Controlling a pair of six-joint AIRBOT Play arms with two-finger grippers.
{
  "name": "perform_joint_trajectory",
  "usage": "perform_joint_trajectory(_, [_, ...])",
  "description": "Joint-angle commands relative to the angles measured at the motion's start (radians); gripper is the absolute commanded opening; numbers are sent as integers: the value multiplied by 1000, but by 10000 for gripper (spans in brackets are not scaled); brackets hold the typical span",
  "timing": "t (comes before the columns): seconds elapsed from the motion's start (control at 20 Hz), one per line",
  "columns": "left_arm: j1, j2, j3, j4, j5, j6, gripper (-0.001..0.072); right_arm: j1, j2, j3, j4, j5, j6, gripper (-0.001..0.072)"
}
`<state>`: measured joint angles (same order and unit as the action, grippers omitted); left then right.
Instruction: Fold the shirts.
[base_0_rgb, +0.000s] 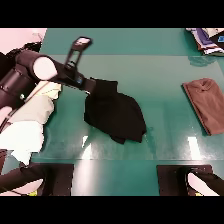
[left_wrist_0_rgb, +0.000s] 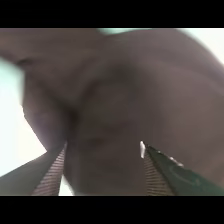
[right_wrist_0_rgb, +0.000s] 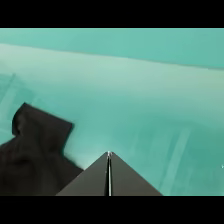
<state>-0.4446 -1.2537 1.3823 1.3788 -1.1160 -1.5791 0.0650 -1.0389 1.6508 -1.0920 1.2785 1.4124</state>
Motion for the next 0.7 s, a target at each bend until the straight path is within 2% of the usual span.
perform_joint_trajectory(0.0, [190,-82,-39,-174,-26,96,551,0,0,1,1,43,1,18])
perform_joint_trajectory(0.15, [259,-242,-59,-261,-29,154,551,0,0,1,1,72,1,18])
perform_joint_trajectory(0.35, [265,-408,-59,-335,31,227,551,0,0,1,1,103,1,18])
perform_joint_trajectory(0.65, [265,-444,-59,-360,129,249,549,0,0,-1,1,104,2,17])
